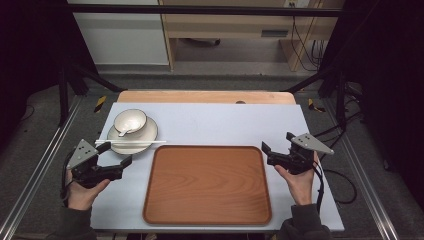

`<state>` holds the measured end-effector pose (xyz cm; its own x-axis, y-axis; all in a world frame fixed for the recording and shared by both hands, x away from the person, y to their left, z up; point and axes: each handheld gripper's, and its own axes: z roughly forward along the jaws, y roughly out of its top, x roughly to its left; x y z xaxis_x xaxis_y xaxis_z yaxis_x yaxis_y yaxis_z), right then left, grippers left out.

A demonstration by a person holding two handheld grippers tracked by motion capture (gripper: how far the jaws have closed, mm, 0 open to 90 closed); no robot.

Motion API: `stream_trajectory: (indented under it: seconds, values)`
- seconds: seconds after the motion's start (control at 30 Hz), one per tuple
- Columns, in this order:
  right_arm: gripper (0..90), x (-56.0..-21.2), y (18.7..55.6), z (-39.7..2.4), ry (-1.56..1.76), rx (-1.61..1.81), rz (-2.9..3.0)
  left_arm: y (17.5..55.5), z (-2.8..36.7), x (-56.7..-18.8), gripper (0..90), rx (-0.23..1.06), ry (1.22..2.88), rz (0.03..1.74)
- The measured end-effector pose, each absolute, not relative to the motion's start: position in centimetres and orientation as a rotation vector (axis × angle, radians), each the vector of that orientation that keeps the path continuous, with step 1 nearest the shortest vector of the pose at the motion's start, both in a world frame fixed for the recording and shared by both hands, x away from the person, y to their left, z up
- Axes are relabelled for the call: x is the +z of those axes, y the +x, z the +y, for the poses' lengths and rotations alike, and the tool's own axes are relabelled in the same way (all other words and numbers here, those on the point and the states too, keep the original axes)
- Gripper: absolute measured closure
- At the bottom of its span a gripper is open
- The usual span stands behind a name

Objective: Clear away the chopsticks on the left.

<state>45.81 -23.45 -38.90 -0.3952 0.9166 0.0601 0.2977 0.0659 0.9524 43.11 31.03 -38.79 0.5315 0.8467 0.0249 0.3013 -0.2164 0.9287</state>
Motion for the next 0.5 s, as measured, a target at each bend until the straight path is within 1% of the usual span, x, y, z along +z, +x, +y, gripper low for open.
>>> stream_trajectory:
  seconds: [0.33, 0.4, 0.5]
  values:
    - [7.9, -38.8, 45.8, -22.7, 1.2, 1.336, 1.772, 44.8, 31.2, -40.7, 11.1, 0.619, 1.918, 0.951]
    - [7.9, -38.8, 45.8, -22.3, 1.189, 1.329, 1.788, 45.4, 31.4, -40.8, 12.2, 0.592, 1.953, 0.946]
    - [7.6, -39.0, 45.9, -21.7, 1.188, 1.321, 1.811, 46.3, 31.7, -40.5, 12.7, 0.587, 1.998, 0.926]
